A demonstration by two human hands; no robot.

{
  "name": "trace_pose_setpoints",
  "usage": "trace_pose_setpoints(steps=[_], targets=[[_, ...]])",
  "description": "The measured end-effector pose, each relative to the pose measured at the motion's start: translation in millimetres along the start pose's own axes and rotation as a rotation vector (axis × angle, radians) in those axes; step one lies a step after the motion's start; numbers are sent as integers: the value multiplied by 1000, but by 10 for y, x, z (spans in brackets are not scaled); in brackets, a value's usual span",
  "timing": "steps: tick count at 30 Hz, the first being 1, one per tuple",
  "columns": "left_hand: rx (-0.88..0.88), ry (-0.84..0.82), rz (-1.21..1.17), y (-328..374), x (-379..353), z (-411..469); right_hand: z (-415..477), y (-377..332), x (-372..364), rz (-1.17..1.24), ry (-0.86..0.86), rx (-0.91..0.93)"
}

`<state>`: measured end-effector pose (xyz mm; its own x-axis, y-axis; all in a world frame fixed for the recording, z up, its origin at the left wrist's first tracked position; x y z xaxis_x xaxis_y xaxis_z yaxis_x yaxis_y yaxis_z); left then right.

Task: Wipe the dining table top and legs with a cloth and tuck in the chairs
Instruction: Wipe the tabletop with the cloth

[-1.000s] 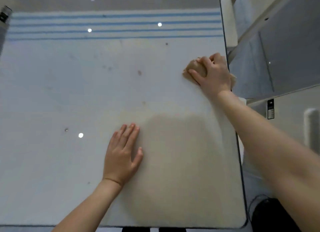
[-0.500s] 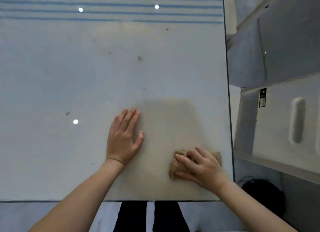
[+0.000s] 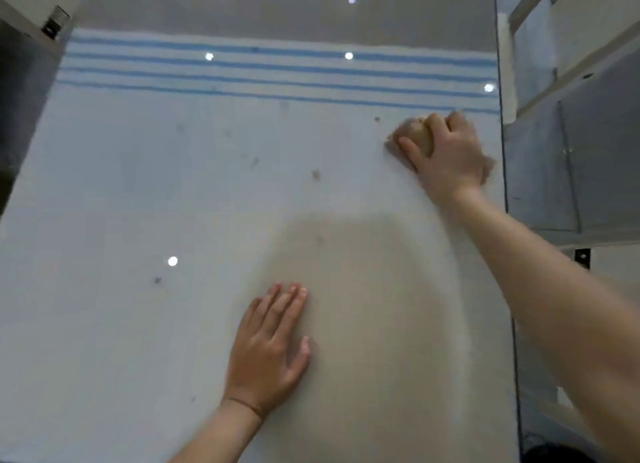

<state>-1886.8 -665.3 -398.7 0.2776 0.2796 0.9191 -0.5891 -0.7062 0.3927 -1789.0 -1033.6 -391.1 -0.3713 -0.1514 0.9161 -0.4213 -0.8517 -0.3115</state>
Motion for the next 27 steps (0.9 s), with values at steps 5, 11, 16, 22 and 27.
trace_pose_setpoints(steps=[5,11,16,22,27], targets=[[0,-1,-9,-5,11,41,371,-60,-86,1,-41,-101],[5,-30,8,-11,12,22,-1416,-524,202,169,-225,292],[6,-27,-17,0,29,36,-2459,-334,504,230,-328,655],[-5,21,-38,-16,-6,17,-923,-80,237,122,-97,256],[-32,55,-40,-28,-16,24,590,-165,-216,12,31,-153]])
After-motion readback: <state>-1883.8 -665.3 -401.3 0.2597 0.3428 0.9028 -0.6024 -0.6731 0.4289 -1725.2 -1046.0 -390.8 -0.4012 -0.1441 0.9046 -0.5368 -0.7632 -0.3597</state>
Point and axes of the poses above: each hand's wrist, its own z-axis towards the middle knuckle, its own x-axis out of the back of the hand, y = z × x, the point moved 3 cm from there along z, towards the middle knuckle, and after that the axes turned 2 degrees about y, right-handed, at the moved point
